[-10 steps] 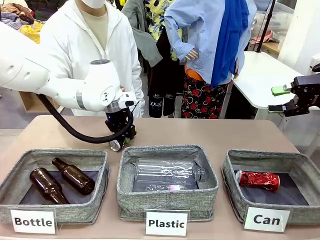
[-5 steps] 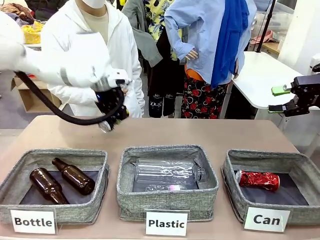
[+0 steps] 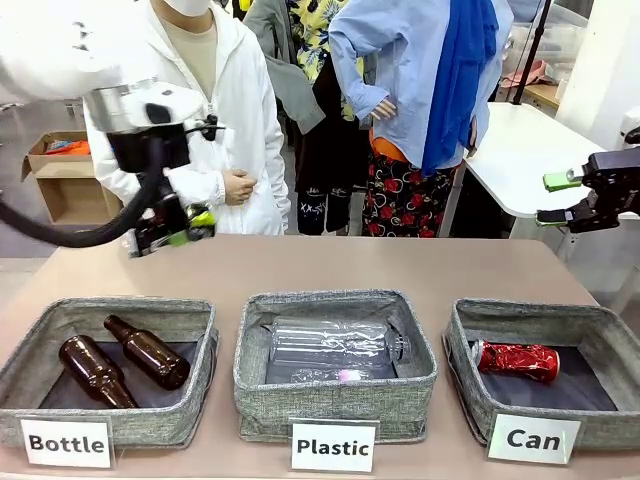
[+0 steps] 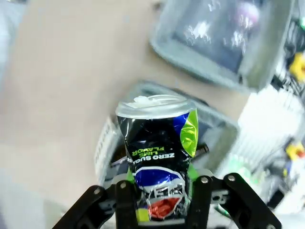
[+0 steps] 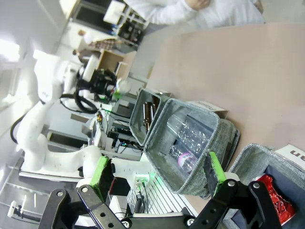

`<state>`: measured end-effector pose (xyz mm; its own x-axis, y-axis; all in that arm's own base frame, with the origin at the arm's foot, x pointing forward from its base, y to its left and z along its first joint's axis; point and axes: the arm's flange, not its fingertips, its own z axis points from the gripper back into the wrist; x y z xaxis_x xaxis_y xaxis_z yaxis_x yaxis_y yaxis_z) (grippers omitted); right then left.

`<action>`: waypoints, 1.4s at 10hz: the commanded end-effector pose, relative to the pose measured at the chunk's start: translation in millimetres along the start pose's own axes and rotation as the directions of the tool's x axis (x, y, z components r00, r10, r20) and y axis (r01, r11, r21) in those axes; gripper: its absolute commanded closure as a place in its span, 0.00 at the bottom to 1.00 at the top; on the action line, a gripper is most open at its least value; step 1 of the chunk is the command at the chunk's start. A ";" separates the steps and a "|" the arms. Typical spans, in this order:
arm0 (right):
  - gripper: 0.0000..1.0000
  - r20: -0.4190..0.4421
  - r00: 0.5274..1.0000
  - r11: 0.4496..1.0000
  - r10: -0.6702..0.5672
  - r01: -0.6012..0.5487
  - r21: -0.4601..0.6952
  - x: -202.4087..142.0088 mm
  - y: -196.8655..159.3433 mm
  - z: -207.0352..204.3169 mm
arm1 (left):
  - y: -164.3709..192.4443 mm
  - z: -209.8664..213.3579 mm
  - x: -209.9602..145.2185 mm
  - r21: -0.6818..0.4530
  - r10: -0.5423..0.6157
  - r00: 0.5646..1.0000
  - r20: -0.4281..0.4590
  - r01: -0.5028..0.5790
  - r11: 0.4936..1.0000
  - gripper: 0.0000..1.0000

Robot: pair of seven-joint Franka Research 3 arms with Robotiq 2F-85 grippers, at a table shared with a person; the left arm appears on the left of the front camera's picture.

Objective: Sort the can waste into the basket.
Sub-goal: Pick up the can waste from the table and place it in the right Fabric basket.

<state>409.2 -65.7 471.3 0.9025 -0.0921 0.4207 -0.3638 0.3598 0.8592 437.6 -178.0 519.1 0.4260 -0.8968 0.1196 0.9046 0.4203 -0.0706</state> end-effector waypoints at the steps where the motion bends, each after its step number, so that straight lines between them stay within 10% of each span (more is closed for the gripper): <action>1: 0.00 -0.001 1.000 1.000 0.021 -0.021 0.001 0.0 0.3 1.8 | -24.1 -16.5 -41.8 0.020 -0.327 0.945 0.010 0.327 0.945 1.00; 2: 0.00 -0.001 1.000 1.000 0.021 -0.021 0.001 0.0 0.3 1.8 | -27.6 -17.0 -51.2 0.032 -0.413 0.907 0.081 0.412 0.911 1.00; 3: 0.00 -0.001 1.000 1.000 0.021 -0.021 0.001 0.0 0.3 1.8 | -10.8 -10.0 -57.6 0.009 -0.148 0.962 0.230 0.150 0.989 0.74; 4: 0.00 -0.001 1.000 1.000 0.021 -0.021 0.001 0.0 0.3 1.8 | -29.8 -11.9 -33.1 0.004 -0.296 0.955 0.001 0.296 0.955 0.74; 7: 0.00 0.000 1.000 1.000 0.000 0.000 0.000 0.0 0.0 -0.1 | -27.3 -14.2 -45.6 0.017 -0.291 0.955 0.058 0.290 0.957 0.63; 9: 0.00 -0.174 0.983 0.957 -0.050 -0.003 -0.289 -18.7 36.1 16.9 | -54.7 -25.6 26.3 0.126 -0.301 0.927 0.222 0.279 0.952 0.63; 11: 0.00 -0.176 0.984 0.853 -0.028 -0.068 -0.518 -38.3 62.9 66.3 | -100.0 -23.0 117.0 0.114 -0.502 0.780 0.373 0.499 0.859 0.63; 14: 0.00 -0.087 0.996 0.719 -0.017 -0.048 -0.693 -79.4 81.6 146.2 | -175.4 -31.2 259.6 0.102 -0.630 0.711 0.312 0.634 0.767 0.63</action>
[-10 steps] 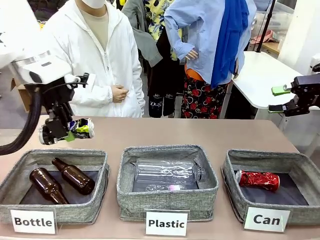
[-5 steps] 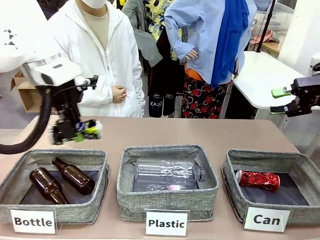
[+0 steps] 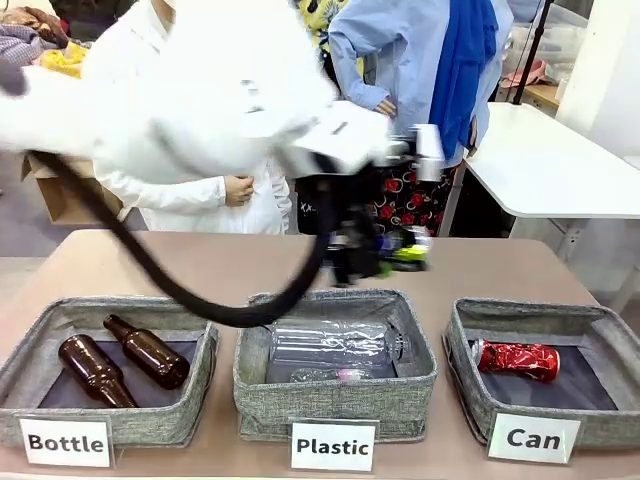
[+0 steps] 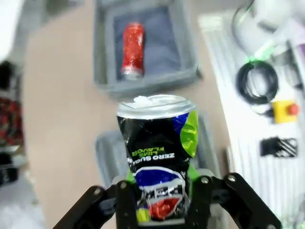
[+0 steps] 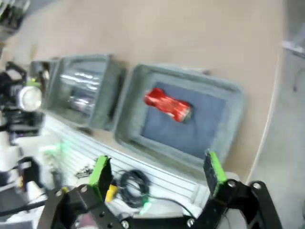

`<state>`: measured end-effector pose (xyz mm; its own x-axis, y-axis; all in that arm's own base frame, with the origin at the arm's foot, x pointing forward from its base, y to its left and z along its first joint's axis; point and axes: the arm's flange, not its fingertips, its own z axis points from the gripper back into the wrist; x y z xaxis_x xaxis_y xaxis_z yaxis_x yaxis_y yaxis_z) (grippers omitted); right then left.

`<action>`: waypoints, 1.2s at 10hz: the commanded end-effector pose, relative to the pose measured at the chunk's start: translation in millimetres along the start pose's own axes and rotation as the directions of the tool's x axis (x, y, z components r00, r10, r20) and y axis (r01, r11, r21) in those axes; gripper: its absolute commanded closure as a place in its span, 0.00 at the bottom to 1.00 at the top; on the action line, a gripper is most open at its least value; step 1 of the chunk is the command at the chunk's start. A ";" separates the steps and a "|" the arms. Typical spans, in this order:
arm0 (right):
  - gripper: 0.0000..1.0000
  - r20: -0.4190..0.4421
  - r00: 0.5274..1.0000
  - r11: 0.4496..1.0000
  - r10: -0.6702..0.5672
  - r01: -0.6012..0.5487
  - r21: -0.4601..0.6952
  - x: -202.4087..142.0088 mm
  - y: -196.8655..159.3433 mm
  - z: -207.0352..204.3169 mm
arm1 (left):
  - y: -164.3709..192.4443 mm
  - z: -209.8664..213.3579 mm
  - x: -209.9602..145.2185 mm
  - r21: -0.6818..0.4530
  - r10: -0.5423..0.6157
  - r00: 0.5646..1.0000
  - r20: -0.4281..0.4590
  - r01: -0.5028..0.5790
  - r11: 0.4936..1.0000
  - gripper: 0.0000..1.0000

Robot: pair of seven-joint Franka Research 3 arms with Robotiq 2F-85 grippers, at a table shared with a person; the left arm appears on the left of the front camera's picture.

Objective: Sort the can waste into the basket.
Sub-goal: Pick up the can waste from the table and place it in the right Fabric basket.

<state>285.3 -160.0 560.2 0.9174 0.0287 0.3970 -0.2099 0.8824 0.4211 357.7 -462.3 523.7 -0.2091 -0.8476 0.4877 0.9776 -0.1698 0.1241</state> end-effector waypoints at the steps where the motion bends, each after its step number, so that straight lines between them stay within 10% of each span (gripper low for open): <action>1: 0.00 0.045 0.996 0.993 -0.078 0.082 -0.083 -31.5 -17.8 6.0 | 37.7 -27.6 61.3 -0.080 -0.135 0.989 -0.057 0.130 0.988 0.63; 5: 0.00 0.168 0.986 1.000 0.008 -0.008 -0.005 -107.6 -31.7 4.3 | 70.5 -107.6 166.0 -0.012 -0.184 0.980 -0.072 0.183 0.983 0.63; 11: 0.00 0.083 0.995 0.998 -0.054 0.057 -0.034 -75.7 -35.6 10.8 | 82.3 -160.5 175.3 -0.051 -0.188 0.965 -0.181 0.181 0.982 0.63; 12: 0.00 0.083 0.995 0.998 -0.054 0.057 -0.034 -75.7 -35.6 10.8 | 80.5 -164.1 174.4 -0.076 -0.227 0.956 -0.185 0.216 0.973 0.39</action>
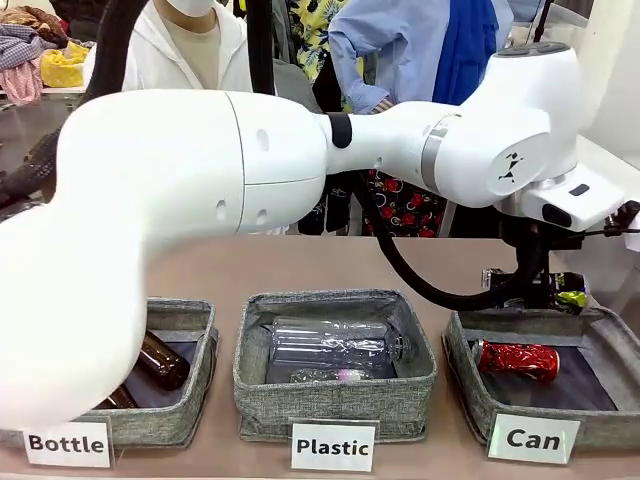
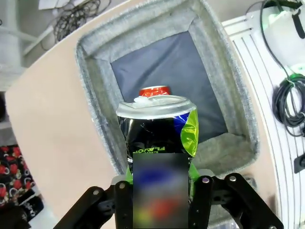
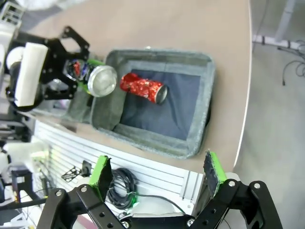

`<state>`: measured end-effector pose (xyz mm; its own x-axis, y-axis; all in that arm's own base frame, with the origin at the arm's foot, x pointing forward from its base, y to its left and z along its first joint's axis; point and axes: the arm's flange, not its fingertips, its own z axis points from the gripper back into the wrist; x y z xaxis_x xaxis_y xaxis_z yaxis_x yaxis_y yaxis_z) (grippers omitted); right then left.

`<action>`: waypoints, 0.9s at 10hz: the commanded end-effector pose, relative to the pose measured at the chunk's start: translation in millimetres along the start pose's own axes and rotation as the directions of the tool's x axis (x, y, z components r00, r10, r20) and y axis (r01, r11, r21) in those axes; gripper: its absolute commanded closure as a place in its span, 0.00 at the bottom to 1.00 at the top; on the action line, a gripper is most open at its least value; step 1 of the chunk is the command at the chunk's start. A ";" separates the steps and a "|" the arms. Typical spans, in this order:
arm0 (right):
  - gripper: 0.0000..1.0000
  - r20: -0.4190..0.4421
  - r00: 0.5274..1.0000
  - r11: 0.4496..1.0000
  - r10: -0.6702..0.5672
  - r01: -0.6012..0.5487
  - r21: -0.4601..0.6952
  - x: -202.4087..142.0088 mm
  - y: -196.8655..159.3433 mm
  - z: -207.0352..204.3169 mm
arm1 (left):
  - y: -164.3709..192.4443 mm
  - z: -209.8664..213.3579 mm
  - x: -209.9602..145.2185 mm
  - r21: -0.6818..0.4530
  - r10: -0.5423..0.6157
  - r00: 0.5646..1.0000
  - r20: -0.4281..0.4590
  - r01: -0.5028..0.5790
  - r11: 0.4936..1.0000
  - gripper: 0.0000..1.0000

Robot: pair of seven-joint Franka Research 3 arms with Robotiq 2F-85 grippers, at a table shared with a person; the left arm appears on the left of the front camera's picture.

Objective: Sort the can waste into the basket.
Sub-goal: Pick up the can waste from the table and place it in the right Fabric basket.

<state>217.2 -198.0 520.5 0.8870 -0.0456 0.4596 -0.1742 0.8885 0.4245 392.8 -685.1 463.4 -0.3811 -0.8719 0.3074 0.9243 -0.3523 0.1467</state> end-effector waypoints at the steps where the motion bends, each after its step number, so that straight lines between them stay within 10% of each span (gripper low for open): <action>1: 0.00 -0.014 1.000 1.000 -0.021 0.021 -0.024 3.8 0.5 2.0 | 17.6 3.4 19.5 -0.006 -0.055 0.998 -0.025 0.055 0.998 0.05; 9: 0.00 0.000 1.000 1.000 -0.001 0.001 -0.001 0.4 -0.2 0.5 | -5.2 28.1 2.4 -0.073 0.052 0.999 -0.007 -0.053 0.996 0.00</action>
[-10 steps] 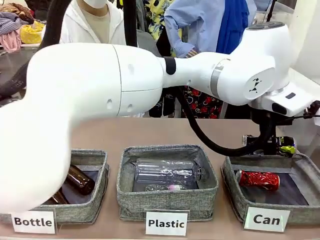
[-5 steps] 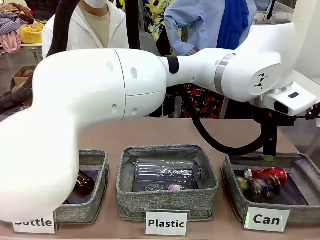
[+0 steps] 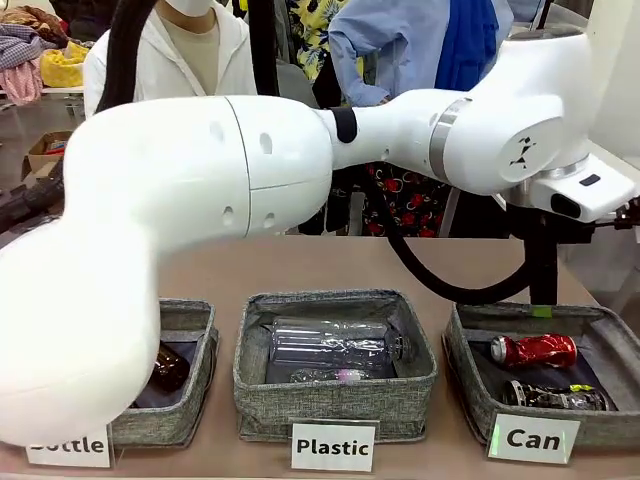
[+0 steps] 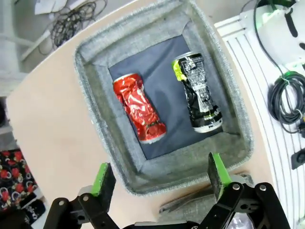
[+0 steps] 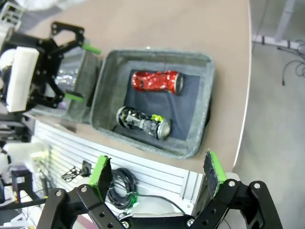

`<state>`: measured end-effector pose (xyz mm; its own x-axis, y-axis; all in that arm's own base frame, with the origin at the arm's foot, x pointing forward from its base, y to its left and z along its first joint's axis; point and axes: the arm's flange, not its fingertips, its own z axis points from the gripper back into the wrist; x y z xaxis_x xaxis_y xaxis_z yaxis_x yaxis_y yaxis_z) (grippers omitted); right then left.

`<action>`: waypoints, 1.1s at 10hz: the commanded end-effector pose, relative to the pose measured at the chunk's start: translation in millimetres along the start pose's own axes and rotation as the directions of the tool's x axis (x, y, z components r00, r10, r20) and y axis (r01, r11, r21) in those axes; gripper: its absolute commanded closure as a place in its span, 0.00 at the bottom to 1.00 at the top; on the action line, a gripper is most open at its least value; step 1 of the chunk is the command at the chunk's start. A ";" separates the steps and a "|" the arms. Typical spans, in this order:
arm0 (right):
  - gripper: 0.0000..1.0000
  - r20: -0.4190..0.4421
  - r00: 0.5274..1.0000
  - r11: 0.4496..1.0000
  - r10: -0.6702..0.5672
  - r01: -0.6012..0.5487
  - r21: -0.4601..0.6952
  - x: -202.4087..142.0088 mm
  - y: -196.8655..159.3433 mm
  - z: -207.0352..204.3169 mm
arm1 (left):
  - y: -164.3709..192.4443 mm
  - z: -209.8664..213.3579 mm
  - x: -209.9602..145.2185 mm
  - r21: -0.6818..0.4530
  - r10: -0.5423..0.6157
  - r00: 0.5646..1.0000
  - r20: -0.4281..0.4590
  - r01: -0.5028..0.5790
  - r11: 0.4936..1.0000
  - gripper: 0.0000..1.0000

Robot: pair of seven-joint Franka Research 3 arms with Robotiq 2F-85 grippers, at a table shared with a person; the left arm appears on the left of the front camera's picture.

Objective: Sort the can waste into the basket.
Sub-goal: Pick up the can waste from the table and place it in the right Fabric basket.

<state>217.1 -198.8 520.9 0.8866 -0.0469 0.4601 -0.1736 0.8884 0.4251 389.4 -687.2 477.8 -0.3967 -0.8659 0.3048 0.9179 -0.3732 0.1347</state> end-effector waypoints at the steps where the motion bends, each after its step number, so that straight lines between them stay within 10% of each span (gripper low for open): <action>1: 0.00 -0.016 0.999 0.999 0.035 -0.035 0.016 11.2 1.7 -7.2 | -22.6 28.3 -24.7 -0.086 0.136 0.991 0.001 -0.136 0.987 0.00; 6: 0.00 -0.180 0.957 0.957 0.228 -0.186 0.221 113.2 47.5 -102.4 | -137.5 110.8 -161.5 -0.071 0.500 0.862 0.086 -0.495 0.866 0.00; 11: 0.00 -0.228 0.930 0.813 0.288 -0.112 0.571 134.8 131.9 -232.1 | -172.8 192.5 -369.6 -0.337 0.824 0.473 0.312 -0.756 0.561 0.00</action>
<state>409.4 10.2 457.3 0.8765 0.3283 0.3520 -0.4810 0.5703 0.6659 387.0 -277.0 536.2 0.5278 -0.6539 0.5422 0.8446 0.3363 -0.4166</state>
